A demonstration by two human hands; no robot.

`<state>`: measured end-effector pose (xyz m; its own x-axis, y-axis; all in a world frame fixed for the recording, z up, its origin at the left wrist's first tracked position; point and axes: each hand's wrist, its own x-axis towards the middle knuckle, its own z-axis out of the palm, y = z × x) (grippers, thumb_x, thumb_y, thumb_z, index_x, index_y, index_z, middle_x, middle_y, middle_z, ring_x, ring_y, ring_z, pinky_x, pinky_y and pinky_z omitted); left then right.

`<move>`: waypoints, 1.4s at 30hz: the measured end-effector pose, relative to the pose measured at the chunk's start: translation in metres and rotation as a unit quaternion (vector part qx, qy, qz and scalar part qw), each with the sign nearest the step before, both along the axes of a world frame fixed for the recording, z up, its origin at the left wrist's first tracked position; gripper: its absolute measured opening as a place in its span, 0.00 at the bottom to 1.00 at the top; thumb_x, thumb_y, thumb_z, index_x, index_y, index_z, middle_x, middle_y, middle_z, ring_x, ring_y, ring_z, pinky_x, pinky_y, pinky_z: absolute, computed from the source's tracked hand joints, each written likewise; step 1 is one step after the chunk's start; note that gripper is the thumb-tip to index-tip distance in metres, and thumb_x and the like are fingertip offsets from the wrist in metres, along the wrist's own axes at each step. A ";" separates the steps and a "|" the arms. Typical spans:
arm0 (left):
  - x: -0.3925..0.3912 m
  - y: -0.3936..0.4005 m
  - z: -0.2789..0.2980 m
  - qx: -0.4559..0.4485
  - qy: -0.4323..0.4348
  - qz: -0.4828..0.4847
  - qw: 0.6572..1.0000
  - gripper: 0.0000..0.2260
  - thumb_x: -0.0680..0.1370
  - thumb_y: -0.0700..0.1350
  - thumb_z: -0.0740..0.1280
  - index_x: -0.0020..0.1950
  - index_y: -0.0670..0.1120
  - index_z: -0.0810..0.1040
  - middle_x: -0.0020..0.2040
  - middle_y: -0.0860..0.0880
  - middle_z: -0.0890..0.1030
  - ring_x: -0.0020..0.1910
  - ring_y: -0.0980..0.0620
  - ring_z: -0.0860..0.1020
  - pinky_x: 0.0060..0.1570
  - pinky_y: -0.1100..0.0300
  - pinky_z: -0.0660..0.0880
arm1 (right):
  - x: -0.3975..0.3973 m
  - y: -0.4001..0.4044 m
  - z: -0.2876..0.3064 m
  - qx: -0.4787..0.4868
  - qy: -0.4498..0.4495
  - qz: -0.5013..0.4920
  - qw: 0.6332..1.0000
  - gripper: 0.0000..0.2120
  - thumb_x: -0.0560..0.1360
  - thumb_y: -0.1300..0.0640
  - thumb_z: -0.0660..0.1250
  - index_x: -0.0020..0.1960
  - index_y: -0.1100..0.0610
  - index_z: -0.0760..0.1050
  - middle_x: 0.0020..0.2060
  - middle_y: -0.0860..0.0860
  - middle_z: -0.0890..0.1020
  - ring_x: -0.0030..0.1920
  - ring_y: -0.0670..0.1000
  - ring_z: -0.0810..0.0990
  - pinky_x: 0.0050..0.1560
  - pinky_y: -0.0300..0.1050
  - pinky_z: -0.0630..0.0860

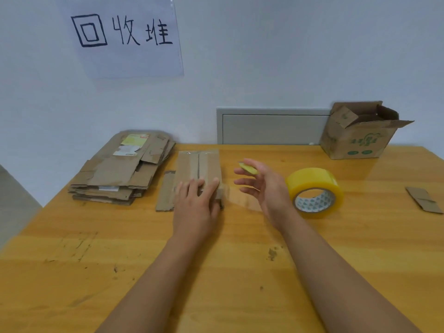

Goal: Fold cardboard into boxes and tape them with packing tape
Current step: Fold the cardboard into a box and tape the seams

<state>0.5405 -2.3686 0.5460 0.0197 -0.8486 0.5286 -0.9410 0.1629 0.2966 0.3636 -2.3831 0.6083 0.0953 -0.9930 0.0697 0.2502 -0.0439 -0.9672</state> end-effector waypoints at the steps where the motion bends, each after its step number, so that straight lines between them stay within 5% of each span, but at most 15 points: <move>1: 0.000 -0.001 -0.001 -0.001 0.002 0.001 1.000 0.21 0.76 0.50 0.70 0.69 0.55 0.74 0.64 0.44 0.76 0.68 0.41 0.69 0.74 0.44 0.57 | 0.003 -0.004 -0.005 0.016 -0.014 -0.007 1.000 0.19 0.76 0.46 0.58 0.60 0.54 0.78 0.52 0.55 0.85 0.46 0.53 0.82 0.44 0.45 0.76; 5: -0.001 -0.002 -0.002 -0.012 0.017 0.002 1.000 0.21 0.75 0.51 0.71 0.68 0.55 0.75 0.63 0.44 0.76 0.68 0.41 0.69 0.75 0.45 0.55 | 0.008 -0.011 -0.034 0.026 0.011 -0.020 0.999 0.25 0.71 0.52 0.55 0.65 0.56 0.75 0.52 0.52 0.85 0.40 0.48 0.79 0.39 0.43 0.71; 9: -0.001 -0.004 -0.002 -0.010 0.023 0.004 1.000 0.22 0.74 0.50 0.73 0.67 0.54 0.76 0.63 0.44 0.76 0.68 0.41 0.70 0.74 0.43 0.56 | 0.007 -0.006 -0.024 -0.123 0.154 -0.034 0.980 0.24 0.71 0.60 0.60 0.67 0.54 0.73 0.54 0.46 0.84 0.48 0.46 0.80 0.47 0.40 0.76; 11: -0.001 -0.005 -0.003 -0.015 0.026 0.003 1.000 0.22 0.73 0.49 0.73 0.67 0.54 0.77 0.62 0.44 0.76 0.67 0.41 0.70 0.74 0.43 0.55 | 0.001 -0.005 -0.013 -0.254 0.302 -0.107 0.913 0.22 0.73 0.57 0.64 0.66 0.53 0.74 0.53 0.47 0.83 0.51 0.49 0.80 0.49 0.44 0.76; 13: -0.001 -0.004 -0.003 -0.020 0.028 0.000 0.999 0.21 0.74 0.50 0.73 0.66 0.53 0.77 0.61 0.43 0.76 0.66 0.41 0.71 0.75 0.44 0.54 | -0.014 -0.007 -0.006 -0.343 0.472 -0.227 0.780 0.21 0.73 0.54 0.63 0.65 0.56 0.76 0.50 0.52 0.84 0.50 0.55 0.79 0.50 0.52 0.72; 14: 0.000 -0.004 -0.003 -0.019 0.026 0.000 0.999 0.21 0.74 0.50 0.73 0.66 0.53 0.77 0.62 0.44 0.76 0.66 0.40 0.71 0.75 0.44 0.54 | -0.023 -0.008 -0.003 -0.338 0.527 -0.275 0.730 0.20 0.74 0.53 0.64 0.64 0.56 0.76 0.48 0.53 0.84 0.50 0.57 0.79 0.51 0.53 0.68; 16: 0.000 -0.006 -0.002 -0.014 0.015 0.002 1.000 0.21 0.75 0.51 0.72 0.67 0.53 0.76 0.63 0.44 0.76 0.67 0.40 0.70 0.75 0.44 0.54 | -0.038 -0.010 -0.004 -0.272 0.597 -0.315 0.686 0.18 0.74 0.55 0.67 0.63 0.56 0.76 0.47 0.53 0.84 0.52 0.58 0.80 0.56 0.55 0.64; 22: 0.004 -0.015 0.002 -0.004 -0.022 -0.005 1.000 0.18 0.78 0.49 0.70 0.67 0.51 0.76 0.63 0.43 0.77 0.67 0.40 0.71 0.74 0.42 0.57 | -0.048 -0.011 -0.012 -0.250 0.646 -0.267 0.670 0.19 0.71 0.64 0.69 0.62 0.56 0.77 0.46 0.52 0.84 0.53 0.57 0.81 0.56 0.54 0.67; 29: 0.007 -0.014 0.009 -0.007 -0.048 -0.006 0.999 0.15 0.77 0.46 0.70 0.64 0.52 0.79 0.59 0.44 0.79 0.61 0.40 0.74 0.64 0.43 0.67 | -0.025 -0.002 0.000 -0.299 0.566 -0.215 0.738 0.18 0.73 0.66 0.66 0.63 0.60 0.77 0.44 0.56 0.83 0.46 0.62 0.80 0.49 0.57 0.73; 35: 0.014 -0.011 0.011 -0.051 -0.096 0.000 0.994 0.20 0.73 0.35 0.71 0.61 0.53 0.80 0.55 0.46 0.79 0.56 0.41 0.74 0.56 0.48 0.67 | -0.032 -0.005 -0.005 -0.307 0.562 -0.234 0.732 0.19 0.72 0.62 0.60 0.61 0.60 0.79 0.41 0.55 0.83 0.43 0.61 0.80 0.50 0.56 0.74; 40: 0.012 -0.006 0.010 -0.055 -0.108 0.018 0.992 0.20 0.73 0.36 0.70 0.63 0.53 0.80 0.57 0.44 0.79 0.58 0.41 0.75 0.56 0.45 0.70 | -0.027 -0.005 -0.011 -0.382 0.497 -0.301 0.719 0.14 0.74 0.56 0.64 0.57 0.59 0.78 0.45 0.54 0.83 0.46 0.57 0.79 0.47 0.51 0.71; 42: 0.010 -0.005 0.008 -0.065 -0.114 0.024 0.991 0.19 0.75 0.37 0.68 0.63 0.52 0.79 0.57 0.44 0.80 0.59 0.40 0.75 0.59 0.46 0.68 | -0.012 0.004 -0.015 -0.417 0.436 -0.270 0.750 0.12 0.75 0.53 0.67 0.54 0.59 0.77 0.46 0.53 0.82 0.48 0.51 0.77 0.49 0.47 0.70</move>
<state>0.5506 -2.3732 0.5540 -0.0740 -0.7737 0.6292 -0.9888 0.1389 0.0545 0.3520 -2.3789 0.5935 0.0650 -0.5483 0.8338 -0.7334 -0.5928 -0.3327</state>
